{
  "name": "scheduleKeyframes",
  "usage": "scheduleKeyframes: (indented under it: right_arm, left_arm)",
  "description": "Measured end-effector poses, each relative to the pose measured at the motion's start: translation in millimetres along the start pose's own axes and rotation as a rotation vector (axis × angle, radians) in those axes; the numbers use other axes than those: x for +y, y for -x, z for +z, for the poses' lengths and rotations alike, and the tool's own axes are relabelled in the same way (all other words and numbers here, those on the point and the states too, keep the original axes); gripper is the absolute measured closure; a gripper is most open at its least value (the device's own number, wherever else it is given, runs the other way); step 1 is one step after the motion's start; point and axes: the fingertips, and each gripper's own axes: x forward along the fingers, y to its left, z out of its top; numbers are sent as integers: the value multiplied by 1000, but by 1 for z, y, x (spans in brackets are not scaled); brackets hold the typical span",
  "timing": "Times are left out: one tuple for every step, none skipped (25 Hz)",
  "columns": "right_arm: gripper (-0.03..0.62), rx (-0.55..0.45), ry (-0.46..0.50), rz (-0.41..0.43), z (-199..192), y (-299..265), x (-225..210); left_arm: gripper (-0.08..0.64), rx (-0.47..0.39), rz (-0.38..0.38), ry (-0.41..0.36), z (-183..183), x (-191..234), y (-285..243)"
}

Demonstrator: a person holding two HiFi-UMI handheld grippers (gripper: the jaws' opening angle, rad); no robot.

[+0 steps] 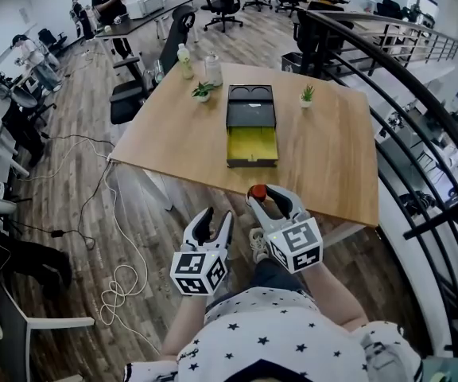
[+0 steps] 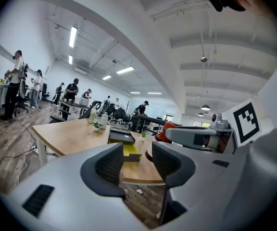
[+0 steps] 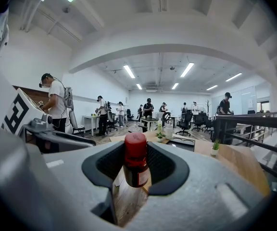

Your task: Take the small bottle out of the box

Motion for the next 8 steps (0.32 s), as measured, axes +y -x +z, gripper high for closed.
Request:
scheduleKeyframes:
  right_arm:
    - [451,1,0,-1,1,-1,-1]
    - [451,1,-1,-2,1,-1,-3]
    - [451,0,-1,-3,1,-1,-4]
    - [451,-1,-1,-4,0,-1,-6]
    - [451,-2,-1,-4,0,-1,-7]
    - [451,-1,-1,-4,-2,-2,-8]
    - [451,0,0,-4,-3,-2,-9]
    - [451,1,1,-4,-4,-3,-10]
  left_arm:
    - [393,2,0,0,1,0,-1]
    - [393,2,-1,1,1,-1,-2]
    - [393,3,-1,1,1,-1,-3]
    - [393,3,-1,1,0,-1,-4]
    - [393,3,0,1,-1,-1,-6]
    - [393,4,0,2,-2,-1,-7]
    - [393,4,1,2,-3,-1,-7]
    - [393,4,1,3,-4,0,-8]
